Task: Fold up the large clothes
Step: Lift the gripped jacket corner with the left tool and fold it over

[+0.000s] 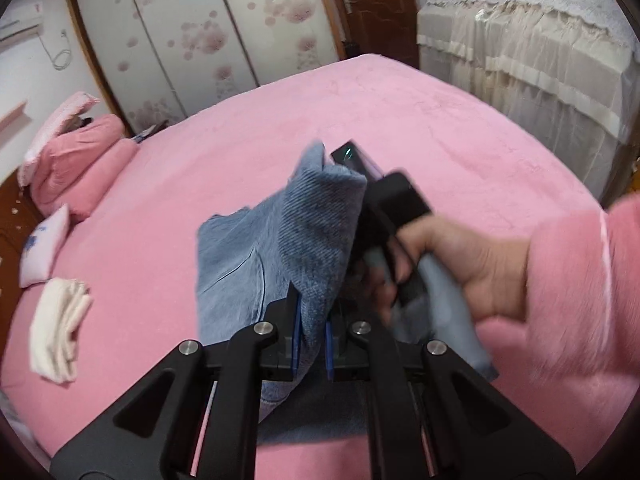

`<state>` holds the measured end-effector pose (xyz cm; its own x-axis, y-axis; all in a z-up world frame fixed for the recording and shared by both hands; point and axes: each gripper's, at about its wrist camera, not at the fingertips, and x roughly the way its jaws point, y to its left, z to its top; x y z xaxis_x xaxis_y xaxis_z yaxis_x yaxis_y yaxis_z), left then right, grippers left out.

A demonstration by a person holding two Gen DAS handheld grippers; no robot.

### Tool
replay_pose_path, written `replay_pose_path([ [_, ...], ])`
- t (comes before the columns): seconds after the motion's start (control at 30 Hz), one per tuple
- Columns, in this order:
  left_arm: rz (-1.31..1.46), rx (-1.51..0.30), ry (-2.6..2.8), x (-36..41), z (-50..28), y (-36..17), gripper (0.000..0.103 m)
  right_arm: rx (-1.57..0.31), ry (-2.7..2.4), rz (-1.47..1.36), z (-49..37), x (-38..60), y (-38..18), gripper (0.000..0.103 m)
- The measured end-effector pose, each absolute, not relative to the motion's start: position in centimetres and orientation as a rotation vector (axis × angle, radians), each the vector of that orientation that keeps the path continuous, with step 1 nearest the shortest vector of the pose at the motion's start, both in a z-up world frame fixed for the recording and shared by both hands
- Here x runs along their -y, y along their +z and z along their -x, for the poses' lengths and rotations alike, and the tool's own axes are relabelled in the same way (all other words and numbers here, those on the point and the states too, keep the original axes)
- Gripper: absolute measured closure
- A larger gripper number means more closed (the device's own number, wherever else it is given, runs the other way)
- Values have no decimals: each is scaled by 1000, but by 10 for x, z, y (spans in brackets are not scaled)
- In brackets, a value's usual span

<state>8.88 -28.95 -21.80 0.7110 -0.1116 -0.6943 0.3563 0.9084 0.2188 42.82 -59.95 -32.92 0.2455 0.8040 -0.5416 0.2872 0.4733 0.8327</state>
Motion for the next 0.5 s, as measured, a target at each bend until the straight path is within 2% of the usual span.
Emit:
replay_pose_path([
  [0.13,-300,-777,-352,293,-96,-239,97,-1343,432,-971,-412,649,-313,102],
  [0.27,-366,-776,-394,305,-84,-270,97,-1358,394,-831,-385,694,-290,102],
  [0.37,-364,-804,-438,310,-72,-291,97,-1298,354,-903,-369,720,-277,102],
  [0.5,-513,-752,-507,325,-43,-314,97,-1290,312,-956,-341,743,-266,102],
])
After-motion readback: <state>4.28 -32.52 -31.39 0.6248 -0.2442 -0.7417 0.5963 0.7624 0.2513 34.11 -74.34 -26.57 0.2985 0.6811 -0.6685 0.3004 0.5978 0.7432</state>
